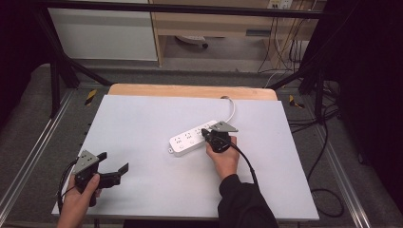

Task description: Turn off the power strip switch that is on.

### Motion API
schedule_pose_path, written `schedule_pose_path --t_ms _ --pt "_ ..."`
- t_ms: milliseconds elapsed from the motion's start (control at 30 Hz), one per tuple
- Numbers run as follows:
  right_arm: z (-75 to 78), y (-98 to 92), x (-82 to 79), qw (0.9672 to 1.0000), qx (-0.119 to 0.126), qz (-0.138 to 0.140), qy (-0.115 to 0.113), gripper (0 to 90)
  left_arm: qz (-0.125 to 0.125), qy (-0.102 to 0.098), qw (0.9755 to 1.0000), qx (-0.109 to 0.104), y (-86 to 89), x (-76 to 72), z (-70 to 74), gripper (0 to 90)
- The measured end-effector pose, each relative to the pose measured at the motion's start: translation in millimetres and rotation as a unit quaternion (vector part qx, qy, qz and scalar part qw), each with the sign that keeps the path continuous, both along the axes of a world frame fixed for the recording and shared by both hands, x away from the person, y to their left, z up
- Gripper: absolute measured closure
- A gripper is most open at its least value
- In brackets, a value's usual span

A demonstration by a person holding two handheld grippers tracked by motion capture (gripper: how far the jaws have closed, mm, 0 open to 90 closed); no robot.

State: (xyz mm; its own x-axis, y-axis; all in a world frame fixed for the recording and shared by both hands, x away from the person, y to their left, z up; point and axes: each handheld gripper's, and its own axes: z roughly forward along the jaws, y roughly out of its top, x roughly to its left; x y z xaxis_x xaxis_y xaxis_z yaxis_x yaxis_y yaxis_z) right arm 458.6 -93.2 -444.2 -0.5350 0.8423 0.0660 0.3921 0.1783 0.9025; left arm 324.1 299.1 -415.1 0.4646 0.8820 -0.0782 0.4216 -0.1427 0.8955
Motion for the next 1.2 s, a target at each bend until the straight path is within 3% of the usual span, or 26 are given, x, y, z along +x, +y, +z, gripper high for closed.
schedule_pose_path --t_ms 200,400,1200 --pt "-2.8 1.6 -3.1 1.0 -0.005 0.002 0.0 90.0 0.0 0.0 1.0 0.0 -0.1 -0.1 0.1 4.9" --pt "-2.9 3.9 -6.5 0.9997 -0.008 -0.01 -0.021 90.0 0.0 0.0 1.0 0.0 0.0 0.1 -0.1 4.9" --pt "-12.9 7.3 -5.2 0.9998 -0.014 -0.005 -0.01 90.0 0.001 0.001 1.0 -0.002 0.6 -0.5 0.5 5.0"
